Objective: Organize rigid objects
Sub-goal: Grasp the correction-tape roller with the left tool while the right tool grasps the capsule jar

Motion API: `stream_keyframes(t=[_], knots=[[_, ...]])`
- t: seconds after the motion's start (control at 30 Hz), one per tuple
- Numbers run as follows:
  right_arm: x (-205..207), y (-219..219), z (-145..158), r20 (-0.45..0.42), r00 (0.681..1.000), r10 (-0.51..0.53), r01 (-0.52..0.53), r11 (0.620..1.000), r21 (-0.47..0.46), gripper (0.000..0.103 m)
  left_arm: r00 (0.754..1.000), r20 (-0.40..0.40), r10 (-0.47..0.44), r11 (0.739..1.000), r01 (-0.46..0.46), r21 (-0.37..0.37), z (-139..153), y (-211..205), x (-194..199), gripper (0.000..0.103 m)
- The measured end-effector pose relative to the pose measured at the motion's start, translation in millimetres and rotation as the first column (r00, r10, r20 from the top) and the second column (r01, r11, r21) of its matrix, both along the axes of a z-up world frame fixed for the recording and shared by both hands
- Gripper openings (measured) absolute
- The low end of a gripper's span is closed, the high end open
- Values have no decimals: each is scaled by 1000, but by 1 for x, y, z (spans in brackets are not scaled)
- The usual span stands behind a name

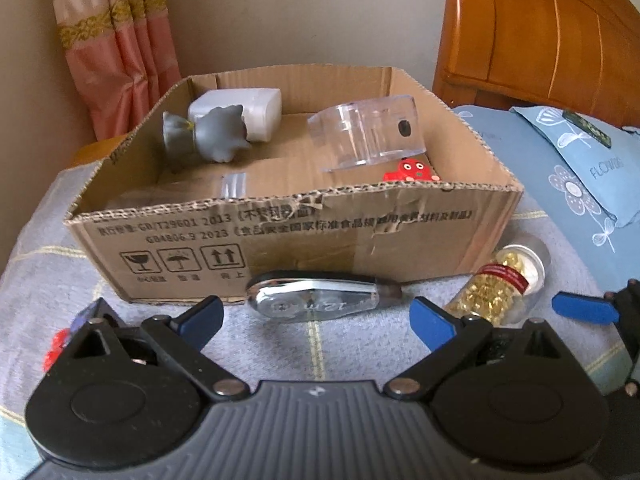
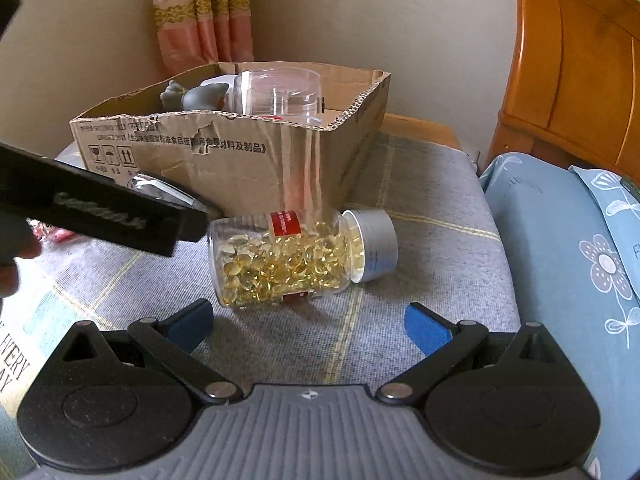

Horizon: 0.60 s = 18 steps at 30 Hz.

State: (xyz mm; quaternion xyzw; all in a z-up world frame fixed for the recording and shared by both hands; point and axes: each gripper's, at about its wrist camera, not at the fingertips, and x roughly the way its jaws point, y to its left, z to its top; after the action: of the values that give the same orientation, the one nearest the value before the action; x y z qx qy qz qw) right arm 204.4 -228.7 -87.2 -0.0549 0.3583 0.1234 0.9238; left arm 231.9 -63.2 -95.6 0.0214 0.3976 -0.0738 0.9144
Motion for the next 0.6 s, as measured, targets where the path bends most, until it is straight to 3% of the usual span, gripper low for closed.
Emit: stream_keyframes(t=[0.27, 0.6], knots=[[2, 0, -1, 10, 1000, 15, -15, 1000, 3, 103, 999, -8, 45, 999, -45, -11, -14, -3, 9, 99], [12, 0, -2, 17, 1000, 24, -24, 1000, 0, 103, 995, -17, 94, 994, -95, -58, -12, -6, 11, 99]])
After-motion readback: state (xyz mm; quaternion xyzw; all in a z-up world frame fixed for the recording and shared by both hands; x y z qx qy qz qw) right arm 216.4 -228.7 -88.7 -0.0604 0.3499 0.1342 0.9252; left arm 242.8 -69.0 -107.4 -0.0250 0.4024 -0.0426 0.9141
